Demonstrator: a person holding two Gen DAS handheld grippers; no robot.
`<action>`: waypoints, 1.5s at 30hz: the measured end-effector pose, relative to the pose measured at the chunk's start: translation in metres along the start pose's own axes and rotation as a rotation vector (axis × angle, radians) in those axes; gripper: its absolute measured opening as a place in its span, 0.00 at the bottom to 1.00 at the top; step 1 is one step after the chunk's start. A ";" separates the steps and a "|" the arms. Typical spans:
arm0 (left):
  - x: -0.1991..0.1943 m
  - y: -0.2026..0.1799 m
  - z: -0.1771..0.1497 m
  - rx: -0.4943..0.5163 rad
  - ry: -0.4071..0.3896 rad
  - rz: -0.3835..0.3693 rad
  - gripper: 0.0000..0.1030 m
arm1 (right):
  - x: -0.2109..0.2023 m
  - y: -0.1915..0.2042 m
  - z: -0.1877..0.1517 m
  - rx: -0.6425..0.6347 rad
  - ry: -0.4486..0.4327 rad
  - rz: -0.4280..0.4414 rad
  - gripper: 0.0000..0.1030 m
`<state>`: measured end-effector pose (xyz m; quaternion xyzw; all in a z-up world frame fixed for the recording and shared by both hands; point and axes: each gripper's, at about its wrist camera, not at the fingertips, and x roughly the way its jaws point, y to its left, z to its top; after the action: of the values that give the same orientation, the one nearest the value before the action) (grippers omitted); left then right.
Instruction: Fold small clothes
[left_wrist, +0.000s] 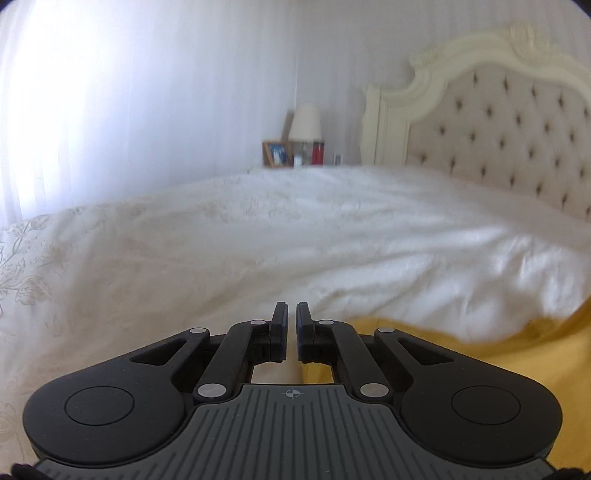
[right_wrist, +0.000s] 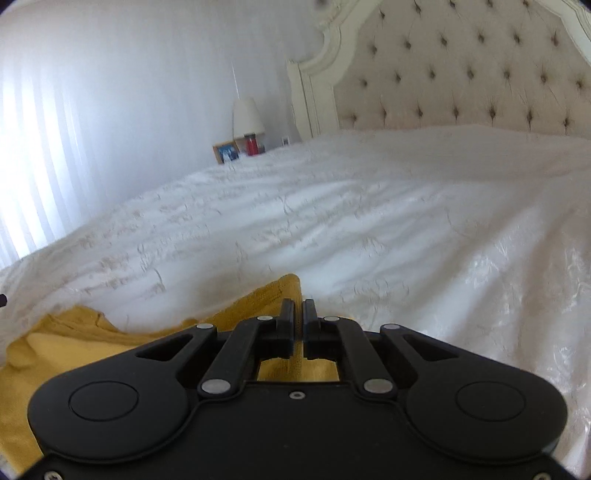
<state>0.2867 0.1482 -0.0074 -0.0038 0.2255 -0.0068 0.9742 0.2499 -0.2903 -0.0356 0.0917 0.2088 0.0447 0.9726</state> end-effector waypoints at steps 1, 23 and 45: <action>0.010 -0.001 -0.002 0.014 0.053 0.010 0.06 | 0.004 0.001 0.001 -0.007 0.012 -0.007 0.09; 0.010 -0.113 -0.031 0.258 0.248 -0.405 0.31 | 0.048 0.059 0.011 -0.201 0.156 0.128 0.45; 0.007 -0.097 -0.071 0.090 0.158 -0.429 0.31 | 0.093 0.178 -0.034 -0.769 0.305 0.398 0.47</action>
<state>0.2606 0.0512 -0.0728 -0.0077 0.2945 -0.2239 0.9290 0.3113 -0.0992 -0.0684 -0.2453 0.2963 0.3181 0.8665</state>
